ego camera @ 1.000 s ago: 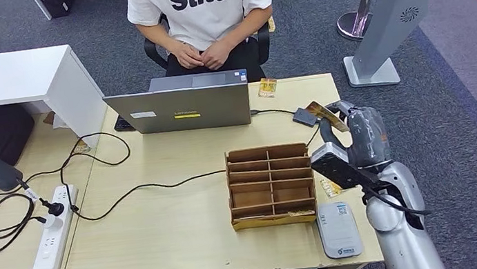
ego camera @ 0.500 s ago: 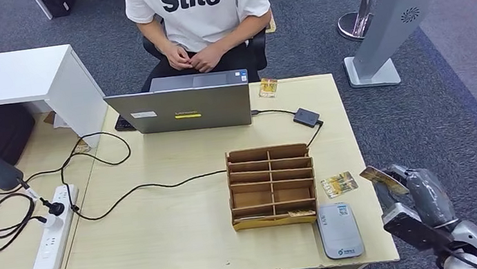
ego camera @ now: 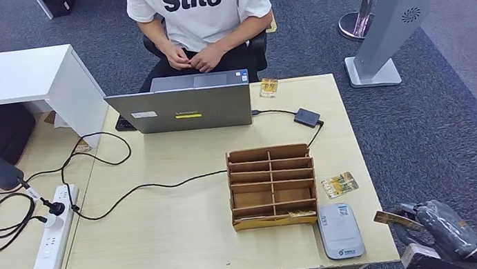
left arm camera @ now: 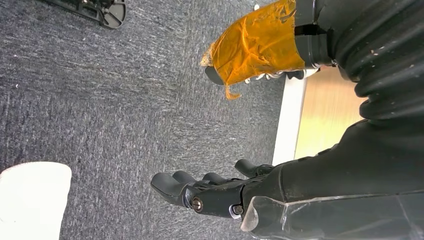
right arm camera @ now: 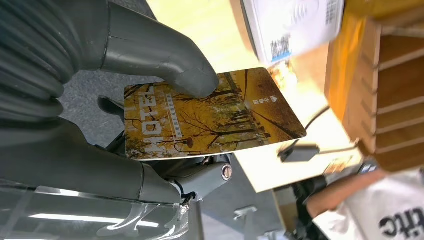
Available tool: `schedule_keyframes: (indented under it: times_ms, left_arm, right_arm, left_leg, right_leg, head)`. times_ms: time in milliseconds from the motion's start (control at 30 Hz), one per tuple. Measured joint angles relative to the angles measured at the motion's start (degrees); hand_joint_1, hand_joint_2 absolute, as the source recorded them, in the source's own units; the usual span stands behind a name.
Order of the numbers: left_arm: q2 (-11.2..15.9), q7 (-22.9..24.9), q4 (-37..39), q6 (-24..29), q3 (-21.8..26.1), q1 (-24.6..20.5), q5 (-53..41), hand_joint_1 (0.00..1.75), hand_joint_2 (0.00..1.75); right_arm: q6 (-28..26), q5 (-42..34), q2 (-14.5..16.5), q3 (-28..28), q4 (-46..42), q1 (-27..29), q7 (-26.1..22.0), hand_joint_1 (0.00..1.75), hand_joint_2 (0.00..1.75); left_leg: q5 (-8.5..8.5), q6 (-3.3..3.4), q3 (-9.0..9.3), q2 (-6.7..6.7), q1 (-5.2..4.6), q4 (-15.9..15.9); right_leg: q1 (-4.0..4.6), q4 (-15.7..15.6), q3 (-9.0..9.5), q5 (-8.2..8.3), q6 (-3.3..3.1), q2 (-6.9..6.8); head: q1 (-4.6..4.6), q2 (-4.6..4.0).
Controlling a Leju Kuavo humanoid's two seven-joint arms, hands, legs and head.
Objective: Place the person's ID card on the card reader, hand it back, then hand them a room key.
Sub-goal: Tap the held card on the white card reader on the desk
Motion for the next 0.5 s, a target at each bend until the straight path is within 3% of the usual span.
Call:
schedule_keyframes:
  times_ms: [500]
  left_arm:
    - [0.14, -0.37, 0.00, -0.44, 0.00, -0.05, 0.05, 0.00, 1.75]
  right_arm:
    - [-0.51, -1.27, -6.93, 7.52, 0.00, 0.82, 3.64, 1.75, 1.75]
  left_leg:
    - [0.00, 0.00, 0.03, 0.02, 0.00, 0.00]
  right_leg:
    - [0.00, 0.00, 0.03, 0.00, 0.00, 0.00]
  head:
    - [-0.01, 0.00]
